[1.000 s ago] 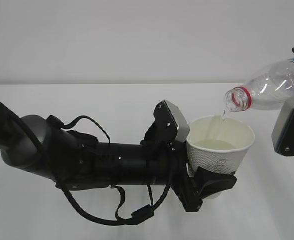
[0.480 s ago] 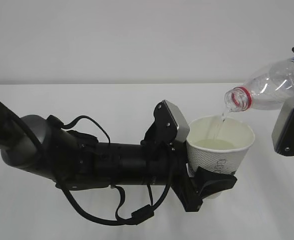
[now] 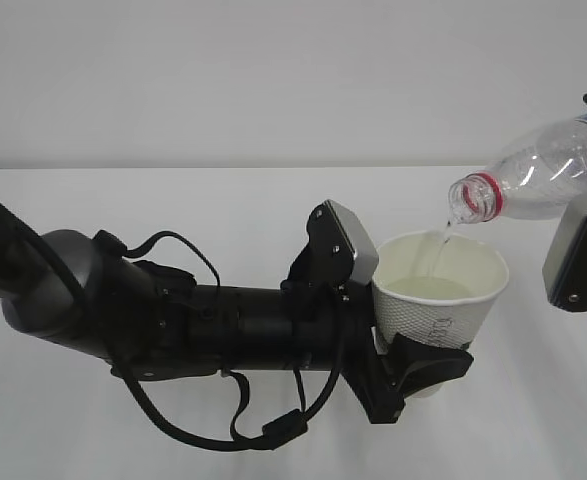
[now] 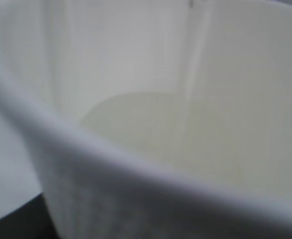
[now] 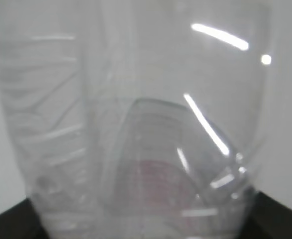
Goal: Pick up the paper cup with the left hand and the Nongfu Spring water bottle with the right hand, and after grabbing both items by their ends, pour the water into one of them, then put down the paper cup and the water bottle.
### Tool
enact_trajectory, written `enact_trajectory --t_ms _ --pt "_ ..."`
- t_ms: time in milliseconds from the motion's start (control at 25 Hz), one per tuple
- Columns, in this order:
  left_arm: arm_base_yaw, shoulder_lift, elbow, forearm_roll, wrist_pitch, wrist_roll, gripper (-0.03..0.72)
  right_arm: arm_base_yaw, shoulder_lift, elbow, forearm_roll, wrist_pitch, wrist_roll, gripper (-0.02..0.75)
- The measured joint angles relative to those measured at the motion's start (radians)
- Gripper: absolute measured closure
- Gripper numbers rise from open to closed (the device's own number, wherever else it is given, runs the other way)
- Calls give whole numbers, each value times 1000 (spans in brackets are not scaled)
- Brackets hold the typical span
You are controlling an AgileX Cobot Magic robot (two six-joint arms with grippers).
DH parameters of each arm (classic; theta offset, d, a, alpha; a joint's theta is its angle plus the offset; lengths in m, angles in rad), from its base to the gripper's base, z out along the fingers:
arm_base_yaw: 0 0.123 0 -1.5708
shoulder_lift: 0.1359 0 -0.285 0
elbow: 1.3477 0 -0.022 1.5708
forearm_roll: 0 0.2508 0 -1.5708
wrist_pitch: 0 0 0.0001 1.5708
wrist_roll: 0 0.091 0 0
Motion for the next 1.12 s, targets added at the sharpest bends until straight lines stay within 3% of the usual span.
enact_trajectory --t_ms 1120 --pt "0 0 0 0 0 0 196 0 0 0 0 0 -2 244"
